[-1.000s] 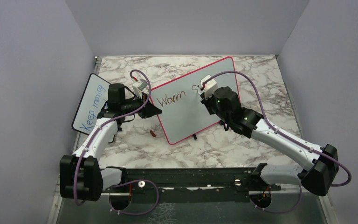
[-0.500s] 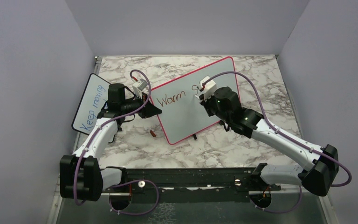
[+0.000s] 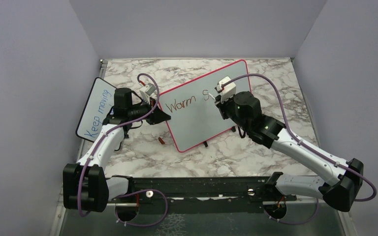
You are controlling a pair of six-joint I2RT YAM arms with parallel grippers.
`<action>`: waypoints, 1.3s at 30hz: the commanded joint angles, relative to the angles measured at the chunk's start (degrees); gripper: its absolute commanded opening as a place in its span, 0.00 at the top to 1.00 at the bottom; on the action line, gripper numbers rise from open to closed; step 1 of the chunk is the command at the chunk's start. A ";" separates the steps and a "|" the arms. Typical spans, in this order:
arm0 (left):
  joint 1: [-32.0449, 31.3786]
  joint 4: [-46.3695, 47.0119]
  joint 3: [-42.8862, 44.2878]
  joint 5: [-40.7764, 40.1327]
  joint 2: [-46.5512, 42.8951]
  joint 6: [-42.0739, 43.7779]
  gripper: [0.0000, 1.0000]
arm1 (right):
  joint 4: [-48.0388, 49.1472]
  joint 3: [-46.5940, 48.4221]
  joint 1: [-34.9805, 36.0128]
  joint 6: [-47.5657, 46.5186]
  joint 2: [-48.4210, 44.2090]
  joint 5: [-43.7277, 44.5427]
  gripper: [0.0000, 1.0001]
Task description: Write a sentence on the whiteboard
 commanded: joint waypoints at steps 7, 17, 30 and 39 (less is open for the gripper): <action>0.40 -3.77 -0.96 -7.08 0.20 6.70 1.00 | 0.96 -0.40 -0.27 0.06 1.07 5.27 1.00; 0.45 -3.77 -0.96 -6.96 0.27 6.70 1.00 | 2.27 0.08 -0.27 0.01 2.70 4.94 1.00; 0.43 -3.77 -0.88 -6.56 0.55 6.70 1.00 | 4.20 -0.24 -0.27 -0.21 2.58 6.66 0.99; 0.41 -3.75 -0.79 -6.39 0.56 6.70 1.00 | 3.10 0.22 -0.35 -0.10 3.88 6.17 1.00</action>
